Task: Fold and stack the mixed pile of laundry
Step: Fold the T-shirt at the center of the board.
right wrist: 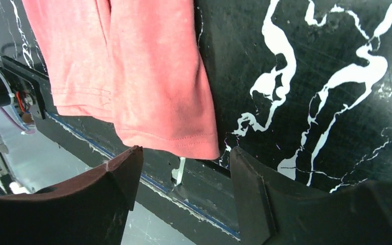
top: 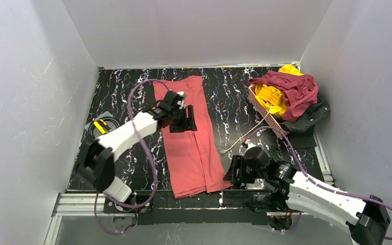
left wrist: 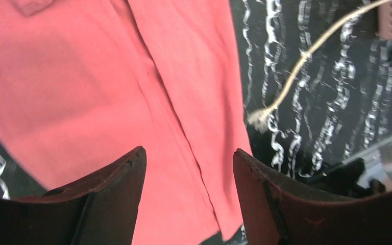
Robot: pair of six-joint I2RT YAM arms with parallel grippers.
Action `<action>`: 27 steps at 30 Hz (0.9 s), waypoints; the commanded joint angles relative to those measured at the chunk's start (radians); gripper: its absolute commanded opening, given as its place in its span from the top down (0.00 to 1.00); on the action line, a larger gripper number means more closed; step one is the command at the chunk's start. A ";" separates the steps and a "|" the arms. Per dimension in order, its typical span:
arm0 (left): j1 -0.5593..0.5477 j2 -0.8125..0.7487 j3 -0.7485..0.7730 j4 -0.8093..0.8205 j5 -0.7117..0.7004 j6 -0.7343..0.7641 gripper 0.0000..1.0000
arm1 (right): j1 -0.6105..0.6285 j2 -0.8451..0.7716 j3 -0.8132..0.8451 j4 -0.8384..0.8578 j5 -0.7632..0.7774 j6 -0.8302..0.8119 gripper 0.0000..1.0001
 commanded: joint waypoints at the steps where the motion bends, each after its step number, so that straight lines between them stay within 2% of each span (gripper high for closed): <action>1: 0.003 -0.261 -0.161 -0.142 0.008 -0.038 0.38 | -0.001 0.073 0.060 0.028 0.018 -0.068 0.28; 7: -0.017 -0.649 -0.520 -0.230 0.010 -0.222 0.38 | -0.002 0.149 0.030 0.134 -0.036 -0.086 0.27; 11: -0.029 -0.868 -0.684 -0.286 0.051 -0.330 0.39 | -0.003 0.166 0.008 0.187 -0.064 -0.089 0.28; 13: -0.034 -0.927 -0.739 -0.293 0.084 -0.375 0.40 | -0.002 0.175 -0.009 0.220 -0.076 -0.080 0.28; 17: -0.040 -0.987 -0.809 -0.293 0.118 -0.432 0.41 | -0.002 0.200 -0.039 0.280 -0.094 -0.066 0.29; 21: -0.044 -0.980 -0.848 -0.261 0.151 -0.450 0.41 | -0.002 0.235 -0.041 0.303 -0.109 -0.069 0.32; 24: -0.051 -0.959 -0.884 -0.225 0.177 -0.462 0.43 | -0.002 0.260 -0.043 0.324 -0.115 -0.072 0.37; 27: -0.060 -0.952 -0.914 -0.193 0.189 -0.476 0.45 | -0.002 0.277 -0.046 0.337 -0.119 -0.071 0.48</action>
